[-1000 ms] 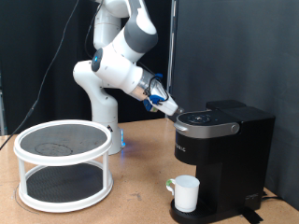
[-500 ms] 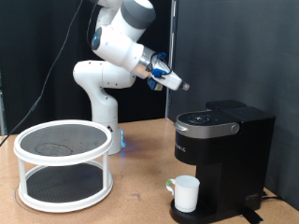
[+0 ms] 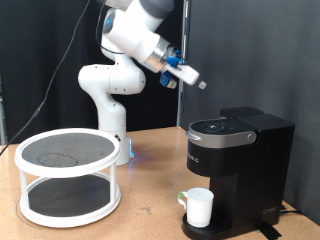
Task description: Make a cup of coffee with the keurig machine
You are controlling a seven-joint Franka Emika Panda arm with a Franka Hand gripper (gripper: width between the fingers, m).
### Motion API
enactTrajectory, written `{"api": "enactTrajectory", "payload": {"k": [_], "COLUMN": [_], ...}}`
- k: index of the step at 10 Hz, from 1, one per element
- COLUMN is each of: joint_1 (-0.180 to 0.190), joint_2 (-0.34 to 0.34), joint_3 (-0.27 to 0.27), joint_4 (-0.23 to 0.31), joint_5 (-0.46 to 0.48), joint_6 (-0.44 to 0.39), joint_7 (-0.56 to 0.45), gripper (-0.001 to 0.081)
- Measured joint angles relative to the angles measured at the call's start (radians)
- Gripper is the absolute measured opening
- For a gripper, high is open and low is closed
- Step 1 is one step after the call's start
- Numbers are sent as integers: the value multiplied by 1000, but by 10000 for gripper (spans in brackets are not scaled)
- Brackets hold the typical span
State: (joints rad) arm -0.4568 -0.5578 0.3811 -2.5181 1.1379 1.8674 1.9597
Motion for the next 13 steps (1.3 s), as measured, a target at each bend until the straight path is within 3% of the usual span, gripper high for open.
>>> {"api": "enactTrajectory", "payload": {"k": [3,4,5,7,9,11,13], "joint_1": [-49,-68,-82,-81,-97,-135,-163], "joint_2": [2,8,38,38,41,82,158], "joint_3": [113,141,149,154,201,286,334], "joint_4": [133,176,213,205,231,318,411], "joint_5": [-348,-419,-460,-450,-593,-792,-849], "joint_6": [81,76,57,88,107,61,25], "joint_7": [90,129,150,147,157,183,233], "gripper": [734,734,734,734,734,734,734]}}
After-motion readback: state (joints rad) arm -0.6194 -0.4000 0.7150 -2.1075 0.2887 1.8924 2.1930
